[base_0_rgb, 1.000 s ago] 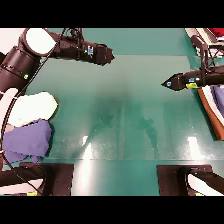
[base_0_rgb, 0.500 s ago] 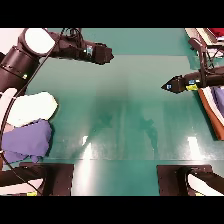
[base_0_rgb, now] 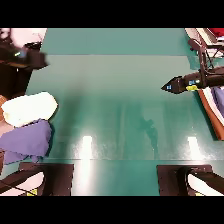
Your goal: Fold the shirts.
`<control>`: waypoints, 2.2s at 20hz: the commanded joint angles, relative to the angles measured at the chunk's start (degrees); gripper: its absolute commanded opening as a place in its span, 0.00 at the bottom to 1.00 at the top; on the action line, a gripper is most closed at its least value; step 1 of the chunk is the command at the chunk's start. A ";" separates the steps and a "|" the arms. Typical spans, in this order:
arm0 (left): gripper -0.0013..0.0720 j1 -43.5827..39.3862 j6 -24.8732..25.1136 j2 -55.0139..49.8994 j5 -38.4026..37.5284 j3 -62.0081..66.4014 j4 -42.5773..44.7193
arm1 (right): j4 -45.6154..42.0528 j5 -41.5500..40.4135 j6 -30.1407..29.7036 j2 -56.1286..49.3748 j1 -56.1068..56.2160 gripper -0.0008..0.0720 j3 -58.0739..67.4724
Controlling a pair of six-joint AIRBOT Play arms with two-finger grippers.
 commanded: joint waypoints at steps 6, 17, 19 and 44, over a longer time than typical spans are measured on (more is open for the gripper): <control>0.99 16.76 -0.17 2.49 8.35 -26.29 7.96 | 0.09 -4.61 0.04 -0.02 0.04 0.03 0.00; 0.06 16.76 -2.45 -2.97 20.20 -34.07 8.00 | 0.13 -5.01 0.39 -0.02 0.04 0.03 0.00; 0.05 16.76 -3.06 -2.89 16.81 -30.80 5.27 | 1.38 -5.84 0.68 0.04 0.04 0.04 0.15; 0.05 -43.39 -8.61 -4.35 6.45 3.26 -6.43 | 2.93 -4.98 1.11 -0.02 -9.64 0.03 36.37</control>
